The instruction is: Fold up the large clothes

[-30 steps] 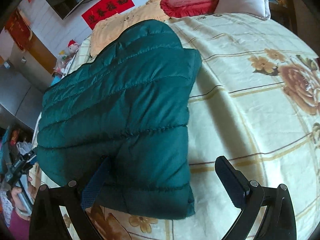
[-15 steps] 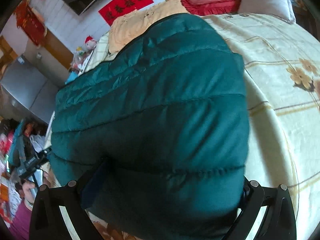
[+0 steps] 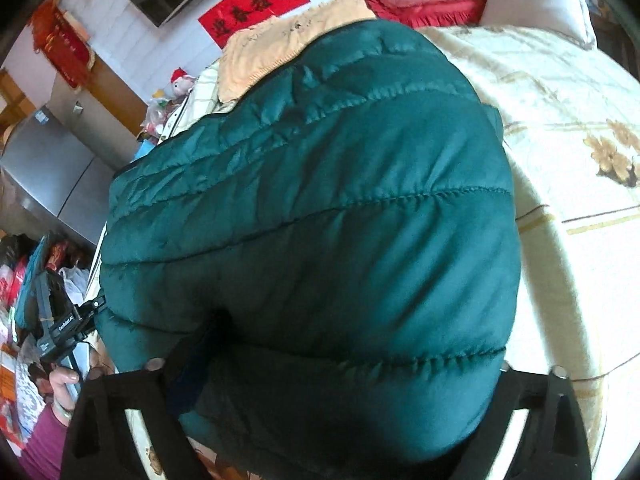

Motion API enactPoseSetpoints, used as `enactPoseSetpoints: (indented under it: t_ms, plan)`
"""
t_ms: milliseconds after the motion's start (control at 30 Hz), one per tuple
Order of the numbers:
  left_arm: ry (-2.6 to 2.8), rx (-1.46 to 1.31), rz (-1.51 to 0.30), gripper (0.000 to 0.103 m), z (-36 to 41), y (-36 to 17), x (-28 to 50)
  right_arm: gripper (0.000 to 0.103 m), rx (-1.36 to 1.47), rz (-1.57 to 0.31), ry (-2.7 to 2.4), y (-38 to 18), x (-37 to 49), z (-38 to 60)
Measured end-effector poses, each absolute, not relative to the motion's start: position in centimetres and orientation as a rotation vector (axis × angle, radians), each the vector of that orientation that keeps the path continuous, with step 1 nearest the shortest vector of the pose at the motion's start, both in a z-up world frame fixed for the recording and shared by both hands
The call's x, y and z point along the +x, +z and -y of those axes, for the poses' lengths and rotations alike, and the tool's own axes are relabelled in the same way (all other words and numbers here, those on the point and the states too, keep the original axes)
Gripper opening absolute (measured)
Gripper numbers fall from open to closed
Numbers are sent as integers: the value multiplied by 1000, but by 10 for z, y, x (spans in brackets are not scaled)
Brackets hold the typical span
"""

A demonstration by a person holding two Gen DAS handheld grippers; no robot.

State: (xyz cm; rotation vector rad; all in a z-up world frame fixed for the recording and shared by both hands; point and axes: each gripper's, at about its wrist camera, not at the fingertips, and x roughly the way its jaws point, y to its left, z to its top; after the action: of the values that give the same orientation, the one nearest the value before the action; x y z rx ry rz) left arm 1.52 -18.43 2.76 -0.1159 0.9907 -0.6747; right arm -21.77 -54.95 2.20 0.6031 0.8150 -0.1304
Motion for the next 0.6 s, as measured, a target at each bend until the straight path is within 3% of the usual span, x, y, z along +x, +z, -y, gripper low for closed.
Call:
enactPoseSetpoints:
  t_ms: [67,200,600]
  plan:
    - [-675,-100,-976,63,183,33,10,73,577,-799,-130,28,-223,544]
    - [-679,-122,-976,51,173,45,-2,53,572,-768,-115,47,-234,540]
    - [-742,-87,-1031,48,127,63,-90,51,583,-795,-27,65,-316,507]
